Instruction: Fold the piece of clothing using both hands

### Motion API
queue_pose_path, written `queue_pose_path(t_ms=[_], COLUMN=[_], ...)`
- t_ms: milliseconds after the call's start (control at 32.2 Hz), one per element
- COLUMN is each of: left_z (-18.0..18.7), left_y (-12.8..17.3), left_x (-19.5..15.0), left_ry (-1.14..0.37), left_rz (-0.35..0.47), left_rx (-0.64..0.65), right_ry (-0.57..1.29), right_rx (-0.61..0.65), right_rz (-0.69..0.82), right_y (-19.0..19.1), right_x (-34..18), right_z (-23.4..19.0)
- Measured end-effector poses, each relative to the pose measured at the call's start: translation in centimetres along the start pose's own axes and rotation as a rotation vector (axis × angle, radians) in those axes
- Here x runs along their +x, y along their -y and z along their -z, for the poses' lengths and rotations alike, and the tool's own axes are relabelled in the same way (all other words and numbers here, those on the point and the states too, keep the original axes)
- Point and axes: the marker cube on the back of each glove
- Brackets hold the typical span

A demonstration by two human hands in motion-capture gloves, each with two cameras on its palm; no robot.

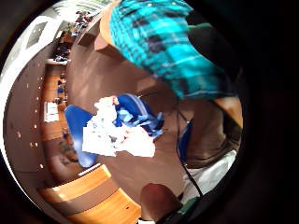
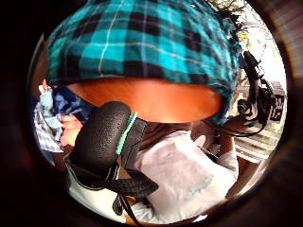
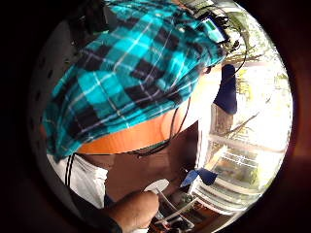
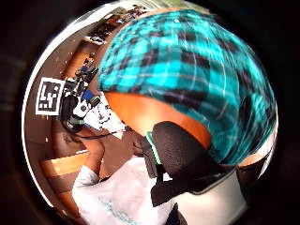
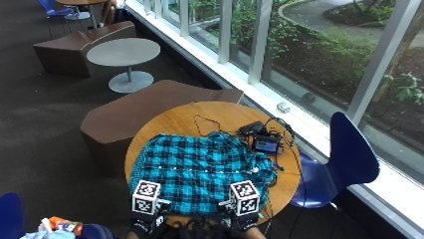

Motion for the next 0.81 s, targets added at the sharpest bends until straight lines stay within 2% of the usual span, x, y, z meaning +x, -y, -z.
queue_pose_path(t_ms=[124, 217, 310, 435, 497, 559, 621, 714, 807], left_z=[-3.4, -4.6, -4.6, -3.1, -2.8, -2.8, -1.9, 1.1, 3.6], left_y=[1.1, 1.8, 2.6, 2.2, 1.3, -0.6, -2.5, -4.1, -6.0], left_x=[-1.1, -1.7, -2.6, -4.3, -4.4, -4.9, -5.3, -4.5, -4.5], left_ry=[-0.064, -0.144, -0.139, 0.051, 0.106, 0.156, 0.158, 0.022, -0.099], left_rz=[-0.031, -0.052, -0.037, 0.006, 0.000, -0.005, -0.032, -0.131, -0.209], left_rx=[0.048, 0.201, 0.411, 0.638, 0.681, 0.659, 0.680, 0.785, 0.756], right_ry=[0.026, 0.029, -0.002, -0.130, -0.181, -0.219, -0.260, -0.298, -0.265], right_rx=[-0.077, -0.040, 0.082, 0.347, 0.438, 0.475, 0.472, 0.394, 0.257], right_rz=[-0.019, -0.037, -0.057, -0.035, 0.004, 0.057, 0.111, 0.185, 0.259], right_y=[-0.3, -0.4, 0.1, 2.3, 2.4, 1.5, 0.1, -2.4, -4.2], right_x=[1.4, 1.9, 2.6, 4.0, 4.3, 4.2, 4.1, 4.4, 5.0], right_z=[-2.7, -2.8, -2.2, -1.8, -1.1, 0.0, 1.3, 3.3, 5.1])
